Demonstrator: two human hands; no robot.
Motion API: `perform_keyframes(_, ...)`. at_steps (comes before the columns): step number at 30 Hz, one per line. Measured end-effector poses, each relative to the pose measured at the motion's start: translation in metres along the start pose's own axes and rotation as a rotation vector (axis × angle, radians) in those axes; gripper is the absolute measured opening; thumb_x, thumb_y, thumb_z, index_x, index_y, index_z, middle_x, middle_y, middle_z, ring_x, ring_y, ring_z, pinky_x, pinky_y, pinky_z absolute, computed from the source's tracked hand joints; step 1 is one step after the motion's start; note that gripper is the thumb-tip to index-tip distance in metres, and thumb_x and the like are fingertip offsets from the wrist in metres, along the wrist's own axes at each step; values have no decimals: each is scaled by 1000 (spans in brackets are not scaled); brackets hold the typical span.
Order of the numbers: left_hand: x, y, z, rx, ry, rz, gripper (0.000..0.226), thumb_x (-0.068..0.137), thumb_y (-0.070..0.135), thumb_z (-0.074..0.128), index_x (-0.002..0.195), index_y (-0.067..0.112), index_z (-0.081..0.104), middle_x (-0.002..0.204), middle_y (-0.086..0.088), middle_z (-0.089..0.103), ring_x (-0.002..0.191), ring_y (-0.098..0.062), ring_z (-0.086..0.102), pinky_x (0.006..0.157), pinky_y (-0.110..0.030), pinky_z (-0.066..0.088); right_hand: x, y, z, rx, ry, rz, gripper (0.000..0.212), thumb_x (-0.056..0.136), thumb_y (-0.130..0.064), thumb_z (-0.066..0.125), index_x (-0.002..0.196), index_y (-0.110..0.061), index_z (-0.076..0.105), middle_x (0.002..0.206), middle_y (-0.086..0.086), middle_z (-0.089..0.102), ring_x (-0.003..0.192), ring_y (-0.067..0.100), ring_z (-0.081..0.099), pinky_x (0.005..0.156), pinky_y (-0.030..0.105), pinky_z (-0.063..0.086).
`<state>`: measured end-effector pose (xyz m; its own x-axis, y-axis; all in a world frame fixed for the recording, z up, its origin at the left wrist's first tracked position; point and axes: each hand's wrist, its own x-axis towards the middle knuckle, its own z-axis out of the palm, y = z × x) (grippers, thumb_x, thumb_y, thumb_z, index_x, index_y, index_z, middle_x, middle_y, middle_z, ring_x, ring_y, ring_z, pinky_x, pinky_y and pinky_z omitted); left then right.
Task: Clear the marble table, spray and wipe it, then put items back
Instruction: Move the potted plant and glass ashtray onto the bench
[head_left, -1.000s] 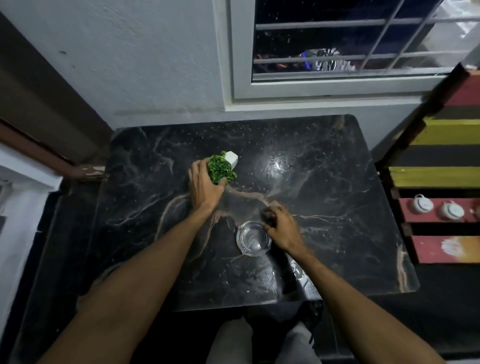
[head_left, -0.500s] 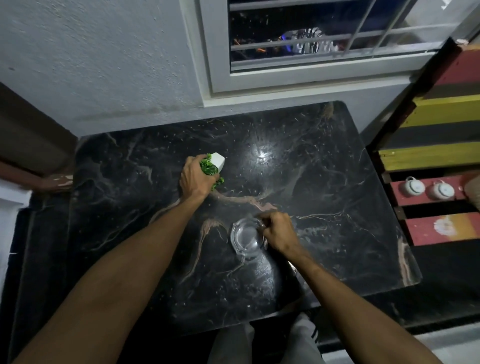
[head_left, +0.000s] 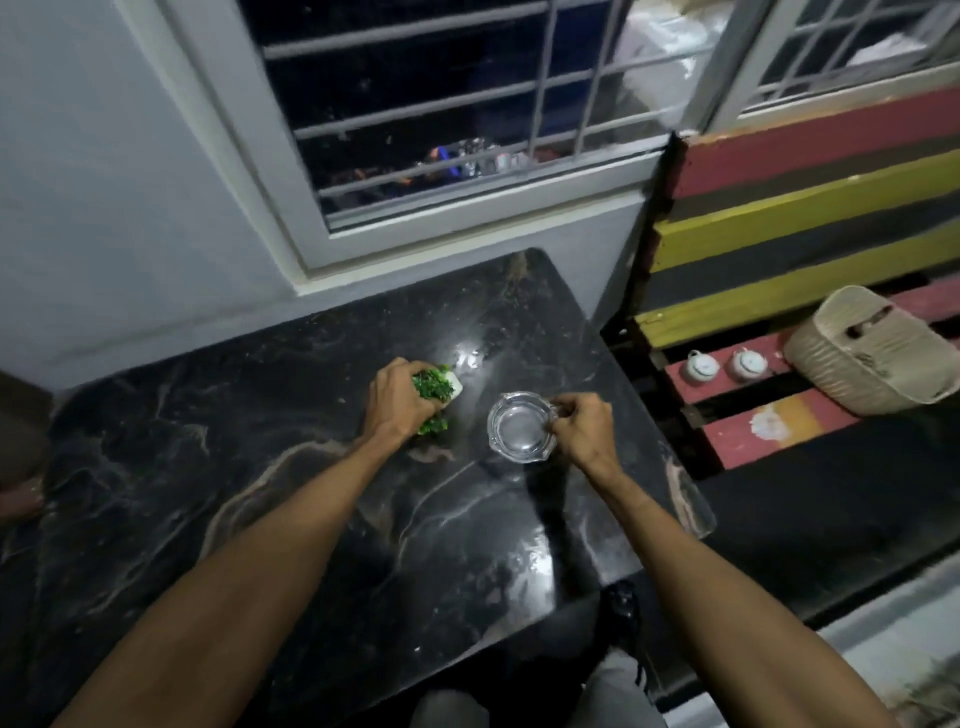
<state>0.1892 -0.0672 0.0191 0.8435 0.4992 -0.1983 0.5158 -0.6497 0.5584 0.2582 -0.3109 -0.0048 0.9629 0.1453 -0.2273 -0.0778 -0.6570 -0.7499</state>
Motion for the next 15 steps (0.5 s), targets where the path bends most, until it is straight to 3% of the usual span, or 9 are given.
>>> perform_keyframes(3, -3, 77, 35, 42, -85, 66, 58, 72, 18, 88, 128, 22, 72, 125, -9, 68, 118, -31, 63, 99, -36, 50, 23, 37, -63, 21, 83, 79, 34, 68, -7, 74, 101, -14, 78, 87, 6, 77, 88, 20, 71, 82, 28, 54)
perform_keyframes(6, -6, 156, 85, 50, -154, 99, 60, 74, 16, 88, 131, 23, 70, 134, -11, 66, 127, -31, 58, 105, -36, 46, 48, 82, -132, 15, 154, 100, 29, 67, -8, 73, 94, -17, 79, 84, 4, 78, 83, 19, 71, 74, 28, 54)
perform_keyframes(11, -3, 279, 183, 101, -247, 119, 58, 70, 19, 86, 126, 22, 73, 124, -14, 72, 118, -31, 65, 97, -37, 55, 96, 172, -235, 30, 213, 189, 30, 69, -7, 68, 95, -16, 79, 80, 7, 77, 81, 22, 70, 71, 27, 50)
perform_keyframes(15, 1, 359, 262, 154, -298, 164, 59, 69, 23, 85, 127, 21, 72, 126, -11, 71, 119, -31, 65, 98, -40, 55, 137, 255, -295, 71, 262, 277, 25, 70, -5, 67, 90, -16, 78, 80, 3, 76, 77, 24, 71, 74, 38, 59)
